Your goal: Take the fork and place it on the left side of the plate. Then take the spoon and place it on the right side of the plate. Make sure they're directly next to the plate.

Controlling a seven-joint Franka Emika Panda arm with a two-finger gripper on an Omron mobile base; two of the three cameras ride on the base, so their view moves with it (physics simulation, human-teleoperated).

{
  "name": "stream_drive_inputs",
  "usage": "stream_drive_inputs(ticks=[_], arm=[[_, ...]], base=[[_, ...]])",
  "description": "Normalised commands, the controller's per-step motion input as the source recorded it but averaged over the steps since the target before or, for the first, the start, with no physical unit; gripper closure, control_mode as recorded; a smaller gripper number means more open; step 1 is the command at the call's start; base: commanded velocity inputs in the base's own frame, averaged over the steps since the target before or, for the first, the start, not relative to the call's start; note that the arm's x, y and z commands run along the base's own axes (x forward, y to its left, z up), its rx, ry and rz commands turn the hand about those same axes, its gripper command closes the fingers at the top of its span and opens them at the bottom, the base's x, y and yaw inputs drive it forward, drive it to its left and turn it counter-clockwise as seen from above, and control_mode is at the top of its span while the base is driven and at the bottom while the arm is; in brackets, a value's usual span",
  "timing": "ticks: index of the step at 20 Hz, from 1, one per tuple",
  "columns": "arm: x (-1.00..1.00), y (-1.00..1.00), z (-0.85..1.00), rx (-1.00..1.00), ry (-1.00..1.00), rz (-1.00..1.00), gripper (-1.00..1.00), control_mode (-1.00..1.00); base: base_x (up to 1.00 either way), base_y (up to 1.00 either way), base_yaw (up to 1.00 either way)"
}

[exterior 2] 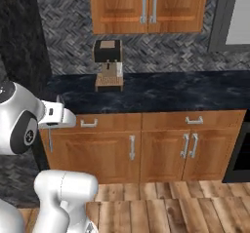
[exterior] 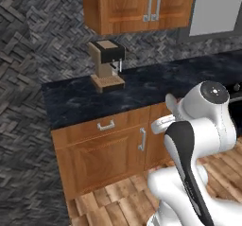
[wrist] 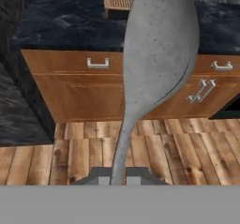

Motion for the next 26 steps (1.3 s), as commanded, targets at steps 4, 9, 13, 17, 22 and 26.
stream_drive_inputs(ticks=[4, 9, 13, 17, 22, 26], arm=[[0.00, 0.00, 0.00, 0.00, 0.00, 0.00, 1.00, 1.00], [0.00, 0.00, 0.00, 0.00, 0.00, 0.00, 1.00, 1.00], [0.00, 0.00, 0.00, 0.00, 0.00, 0.00, 1.00, 1.00], [0.00, 0.00, 0.00, 0.00, 0.00, 0.00, 1.00, 1.00], [0.00, 0.00, 0.00, 0.00, 0.00, 0.00, 1.00, 1.00], [0.00, 0.00, 0.00, 0.00, 0.00, 0.00, 1.00, 1.00]], base=[[-0.60, -0.01, -0.57], [-0.40, -0.06, -0.61], [-0.15, -0.47, -0.53], [-0.05, -0.77, -0.45], [0.00, -0.82, -0.45], [0.00, -0.89, -0.43]])
